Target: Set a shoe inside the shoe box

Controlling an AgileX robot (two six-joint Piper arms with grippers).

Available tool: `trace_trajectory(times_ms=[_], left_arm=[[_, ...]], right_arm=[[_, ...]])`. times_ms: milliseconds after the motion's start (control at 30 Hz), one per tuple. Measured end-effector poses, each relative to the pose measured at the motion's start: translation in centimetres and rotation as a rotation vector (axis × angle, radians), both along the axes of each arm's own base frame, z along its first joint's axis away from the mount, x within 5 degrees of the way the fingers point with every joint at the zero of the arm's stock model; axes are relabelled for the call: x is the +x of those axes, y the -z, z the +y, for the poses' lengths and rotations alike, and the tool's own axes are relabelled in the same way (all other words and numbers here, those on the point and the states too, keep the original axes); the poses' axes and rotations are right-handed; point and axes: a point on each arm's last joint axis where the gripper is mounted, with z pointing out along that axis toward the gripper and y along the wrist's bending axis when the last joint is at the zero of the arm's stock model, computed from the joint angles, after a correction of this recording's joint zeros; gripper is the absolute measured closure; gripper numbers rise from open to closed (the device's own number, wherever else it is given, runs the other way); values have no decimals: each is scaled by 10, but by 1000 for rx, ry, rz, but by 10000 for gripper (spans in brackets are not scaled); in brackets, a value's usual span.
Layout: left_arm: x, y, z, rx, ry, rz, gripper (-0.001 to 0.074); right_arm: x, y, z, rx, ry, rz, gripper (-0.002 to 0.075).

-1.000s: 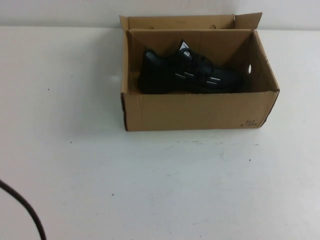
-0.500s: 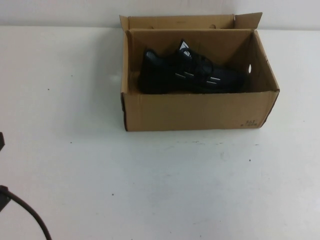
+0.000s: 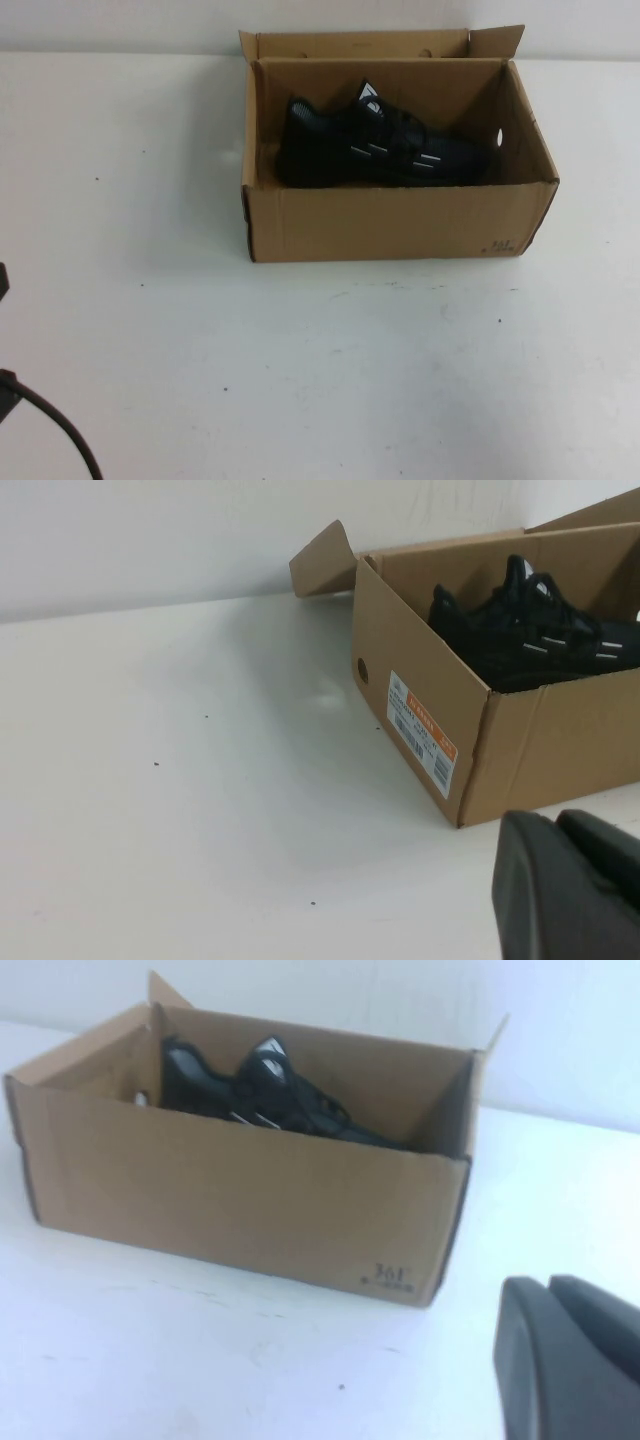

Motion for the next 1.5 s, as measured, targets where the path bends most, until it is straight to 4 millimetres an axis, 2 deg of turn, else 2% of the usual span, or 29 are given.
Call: trace_trajectory(times_ms=[333,867,967,1067,1133,1233,1500], left_arm=[[0,0,0,-1,0,0,736],[0,1,0,7,4,0,736],[-3,6,2,1,-10,-42,736],[-15,11,7,-20,-34,-137,736],[-24,18,11,-39,-54,-209,736],[-35,40,15,-58,-73,-242,736],[-48,107,25,-131,-185,-157,736]], right_arm=[[0,25,-1,67,25,57,741],[-4,37,4,64,-36,190,741],[-5,38,5,62,-42,202,741],[-5,38,5,61,-44,206,741],[-5,38,5,61,-44,206,741],[-5,38,5,61,-44,206,741],[-5,38,5,60,-45,207,741]])
